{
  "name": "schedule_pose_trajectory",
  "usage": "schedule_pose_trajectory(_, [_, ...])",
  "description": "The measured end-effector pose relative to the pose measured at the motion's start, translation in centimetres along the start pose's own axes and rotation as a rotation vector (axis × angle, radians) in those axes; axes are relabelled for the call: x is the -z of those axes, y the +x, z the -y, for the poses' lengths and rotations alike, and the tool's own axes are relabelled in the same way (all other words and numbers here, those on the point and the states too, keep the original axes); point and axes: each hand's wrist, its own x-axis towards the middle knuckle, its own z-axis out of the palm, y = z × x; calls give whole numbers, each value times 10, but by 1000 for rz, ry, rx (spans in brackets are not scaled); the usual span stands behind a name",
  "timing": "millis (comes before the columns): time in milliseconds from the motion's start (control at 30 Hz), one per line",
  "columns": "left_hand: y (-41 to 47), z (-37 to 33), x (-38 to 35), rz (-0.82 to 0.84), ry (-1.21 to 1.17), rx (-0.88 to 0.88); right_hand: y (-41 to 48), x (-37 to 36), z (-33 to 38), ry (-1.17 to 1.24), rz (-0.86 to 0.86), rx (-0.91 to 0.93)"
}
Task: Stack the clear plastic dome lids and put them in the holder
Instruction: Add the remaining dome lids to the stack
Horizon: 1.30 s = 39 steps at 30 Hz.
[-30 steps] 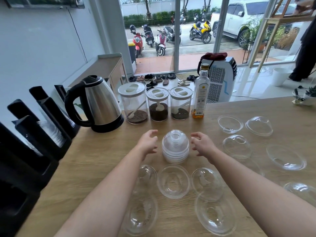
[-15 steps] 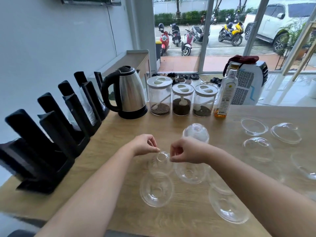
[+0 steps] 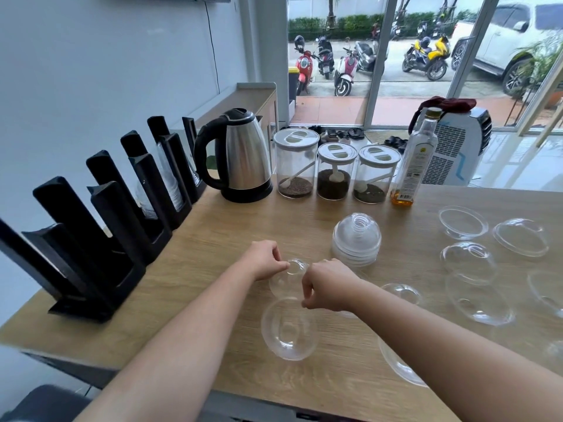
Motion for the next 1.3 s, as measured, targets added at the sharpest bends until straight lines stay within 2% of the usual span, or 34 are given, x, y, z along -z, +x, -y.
schedule_pose_trajectory(133, [2, 5, 1, -14, 4, 4, -1, 17, -15, 246, 27, -78])
schedule_pose_trajectory(333, [5, 3, 4, 36, 44, 11, -3, 48, -51, 574, -36, -256])
schedule_pose_trajectory(500, [10, -2, -3, 25, 123, 58, -13, 57, -74, 910, -202, -392])
schedule_pose_trajectory(733, [21, 0, -13, 40, 304, 77, -19, 57, -105, 1093, -468, -562])
schedule_pose_trajectory(867, [25, 2, -17, 39, 347, 54, -25, 62, -113, 1205, -538, -613])
schedule_pose_trajectory(1033, [31, -4, -13, 53, 170, 50, -31, 62, -118, 1329, -473, -696])
schedule_pose_trajectory(1200, [32, -25, 1, 106, -314, 161, -38, 65, -130, 1514, -452, -714])
schedule_pose_trajectory(1300, [35, -38, 10, 163, -510, 194, -43, 69, -136, 1607, -427, -681])
